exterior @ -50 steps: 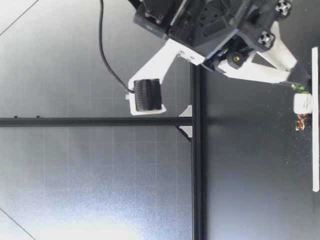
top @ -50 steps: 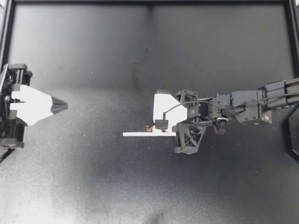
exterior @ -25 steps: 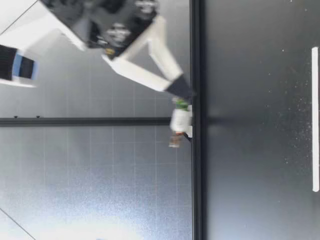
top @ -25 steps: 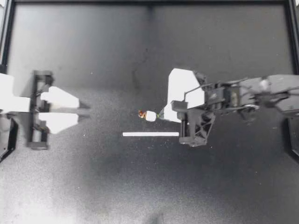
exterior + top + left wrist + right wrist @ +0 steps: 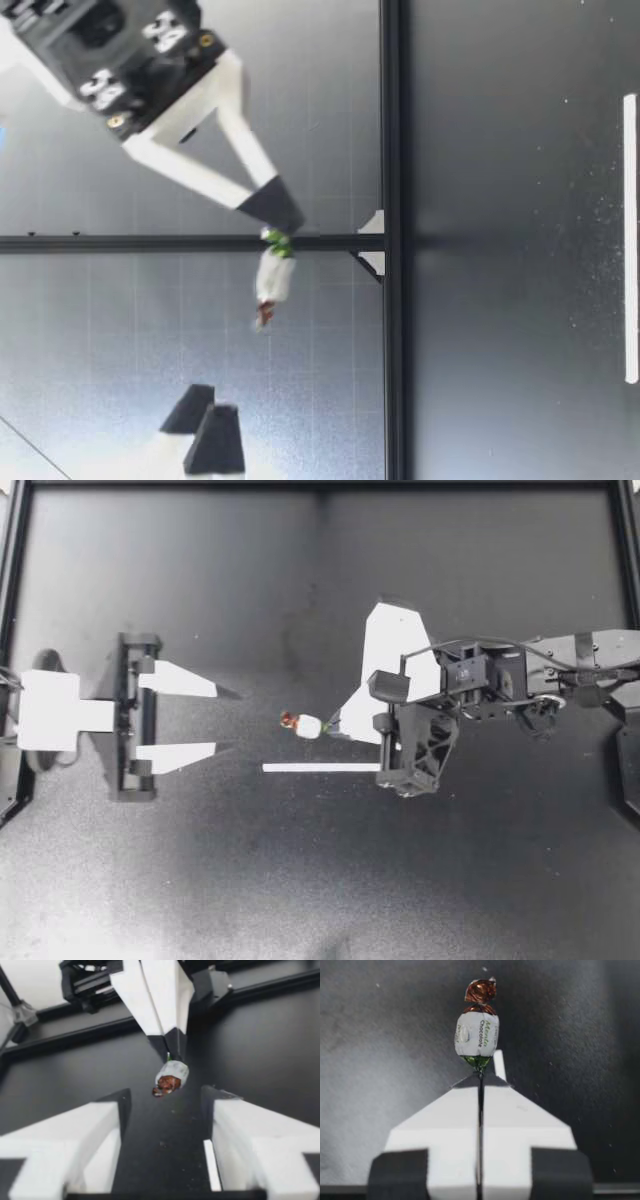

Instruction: Pick up the candy and unwrap it.

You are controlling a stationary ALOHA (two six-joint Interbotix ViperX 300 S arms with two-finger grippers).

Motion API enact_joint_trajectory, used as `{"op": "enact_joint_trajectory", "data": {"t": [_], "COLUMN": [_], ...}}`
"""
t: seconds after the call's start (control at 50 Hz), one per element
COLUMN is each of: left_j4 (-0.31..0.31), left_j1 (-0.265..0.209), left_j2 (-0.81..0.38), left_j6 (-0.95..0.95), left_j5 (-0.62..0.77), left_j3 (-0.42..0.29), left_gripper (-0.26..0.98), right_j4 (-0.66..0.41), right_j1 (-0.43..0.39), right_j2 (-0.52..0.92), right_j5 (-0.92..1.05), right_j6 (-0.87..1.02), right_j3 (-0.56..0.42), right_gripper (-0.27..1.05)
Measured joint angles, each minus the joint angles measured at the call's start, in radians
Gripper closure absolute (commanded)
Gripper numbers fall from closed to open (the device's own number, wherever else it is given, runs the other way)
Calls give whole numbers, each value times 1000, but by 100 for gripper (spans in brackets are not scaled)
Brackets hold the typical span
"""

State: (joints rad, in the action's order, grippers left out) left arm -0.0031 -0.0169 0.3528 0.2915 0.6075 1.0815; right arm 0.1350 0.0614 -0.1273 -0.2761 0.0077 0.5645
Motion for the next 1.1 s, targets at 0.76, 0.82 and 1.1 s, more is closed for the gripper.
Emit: {"op": "enact_joint_trajectory", "data": {"t": [0.76, 0.82, 1.1], "left_j4": [12, 12, 12], "left_j1": [2, 0, 0], "left_j2": [-75, -81, -91], "left_j6": [75, 77, 78], "left_j5": [0, 0, 0], "left_j3": [-63, -64, -77], "left_gripper": [25, 25, 43], "right_j4": [28, 28, 28], "right_j1": [-5, -5, -5], "right_j2": [14, 12, 14], "right_j5": [-6, -8, -9], "right_j6": [0, 0, 0], "right_j3": [-49, -49, -48], "right_gripper": [98, 98, 98]}}
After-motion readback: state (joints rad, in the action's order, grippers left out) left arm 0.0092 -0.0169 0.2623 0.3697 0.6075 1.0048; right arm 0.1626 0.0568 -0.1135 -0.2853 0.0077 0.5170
